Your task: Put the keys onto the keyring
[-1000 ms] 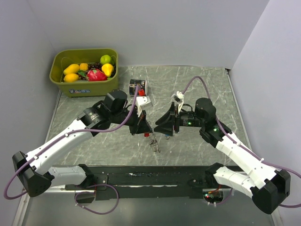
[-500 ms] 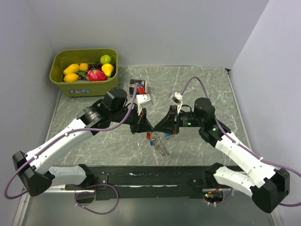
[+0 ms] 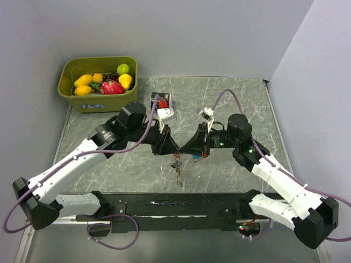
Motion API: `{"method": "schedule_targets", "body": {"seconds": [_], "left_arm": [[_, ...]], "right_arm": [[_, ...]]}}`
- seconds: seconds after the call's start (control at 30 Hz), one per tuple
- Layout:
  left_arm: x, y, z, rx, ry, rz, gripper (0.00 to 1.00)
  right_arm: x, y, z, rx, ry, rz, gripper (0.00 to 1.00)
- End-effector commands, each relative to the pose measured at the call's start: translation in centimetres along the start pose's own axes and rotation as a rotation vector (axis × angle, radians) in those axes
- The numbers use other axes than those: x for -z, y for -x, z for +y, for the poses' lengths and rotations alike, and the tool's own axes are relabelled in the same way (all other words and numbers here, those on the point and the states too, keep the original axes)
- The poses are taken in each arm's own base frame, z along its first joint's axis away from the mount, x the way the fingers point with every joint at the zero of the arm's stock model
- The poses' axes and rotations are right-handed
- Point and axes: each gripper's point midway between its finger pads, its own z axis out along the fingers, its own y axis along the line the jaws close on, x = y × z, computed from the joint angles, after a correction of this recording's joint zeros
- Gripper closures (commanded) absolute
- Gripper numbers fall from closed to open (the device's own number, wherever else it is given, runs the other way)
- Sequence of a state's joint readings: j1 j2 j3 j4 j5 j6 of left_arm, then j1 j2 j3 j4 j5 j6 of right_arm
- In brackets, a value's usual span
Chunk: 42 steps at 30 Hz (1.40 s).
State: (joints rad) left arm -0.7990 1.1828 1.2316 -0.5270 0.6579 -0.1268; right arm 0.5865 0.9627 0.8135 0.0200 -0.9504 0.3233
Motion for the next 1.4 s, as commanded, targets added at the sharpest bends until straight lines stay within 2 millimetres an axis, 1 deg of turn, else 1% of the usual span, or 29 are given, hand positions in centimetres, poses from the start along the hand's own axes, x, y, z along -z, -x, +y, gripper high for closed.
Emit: {"method": "schedule_targets", "body": {"seconds": [0.0,0.03,0.07,0.1,0.17,0.2,0.23,0.27,0.3,0.4,0.43,0.5,0.53,0.6,0.67,0.77,0.93,1.03,1.13,1.37], "left_arm": [[2.3,5.0,-2.0,-0.097,0.017,-0.214,0.66],[2.6,5.2,-2.0,-0.101,0.034,-0.235,0.58],[2.8,5.2,-1.8,-0.085,0.051,-0.25,0.54],[3.8,6.3,-2.1,-0.105,0.073,-0.31,0.45],[4.8,6.9,-2.5,-0.093,0.089,-0.368,0.38],[5.3,7.5,-2.7,-0.097,0.095,-0.403,0.33],[5.6,7.8,-2.6,-0.092,0.105,-0.423,0.31],[5.8,7.7,-3.0,-0.087,0.095,-0.436,0.29],[6.1,8.1,-3.3,-0.094,0.084,-0.458,0.28],[5.9,7.8,-4.1,-0.075,0.026,-0.464,0.29],[6.0,8.2,-4.7,-0.085,-0.006,-0.483,0.29],[5.6,7.9,-4.8,-0.051,-0.038,-0.487,0.3],[5.7,8.5,-4.9,-0.057,-0.049,-0.516,0.3],[5.5,8.4,-5.0,-0.035,-0.079,-0.521,0.31],[5.6,8.9,-5.4,-0.036,-0.115,-0.544,0.32],[5.8,9.4,-5.7,-0.049,-0.164,-0.567,0.36],[5.8,8.9,-6.5,-0.092,-0.267,-0.564,0.42],[5.8,8.9,-6.9,-0.106,-0.307,-0.564,0.45],[5.5,9.1,-7.1,-0.106,-0.327,-0.549,0.49],[4.7,9.6,-6.0,-0.079,-0.302,-0.546,0.56]], "right_arm": [[0.5,3.7,2.0,0.104,0.014,-0.1,1.0],[0.7,3.8,2.3,0.106,0.017,-0.109,1.0],[0.8,4.0,2.3,0.104,0.007,-0.119,1.0],[0.8,4.2,2.4,0.111,0.009,-0.128,1.0],[1.0,4.6,2.7,0.114,0.006,-0.151,1.0],[1.1,4.9,2.9,0.117,0.007,-0.166,1.0],[1.3,5.1,3.1,0.125,0.006,-0.178,1.0],[1.4,5.4,3.3,0.132,0.003,-0.19,1.0],[1.5,5.6,3.4,0.136,0.004,-0.204,1.0],[1.9,6.2,3.9,0.14,0.0,-0.244,1.0],[2.1,6.8,4.3,0.16,0.005,-0.273,1.0],[2.3,7.0,4.5,0.149,0.005,-0.306,1.0],[2.7,7.8,5.4,0.186,0.028,-0.349,1.0],[2.9,7.8,5.6,0.172,0.037,-0.376,1.0],[3.3,8.3,6.2,0.191,0.05,-0.409,1.0],[3.5,8.7,6.8,0.201,0.067,-0.429,1.0],[4.2,9.1,7.7,0.211,0.083,-0.478,1.0],[4.6,9.4,7.7,0.209,0.066,-0.516,1.0],[5.1,9.9,7.8,0.205,0.05,-0.556,1.0],[6.0,10.5,7.7,0.192,0.024,-0.633,1.0]]}}
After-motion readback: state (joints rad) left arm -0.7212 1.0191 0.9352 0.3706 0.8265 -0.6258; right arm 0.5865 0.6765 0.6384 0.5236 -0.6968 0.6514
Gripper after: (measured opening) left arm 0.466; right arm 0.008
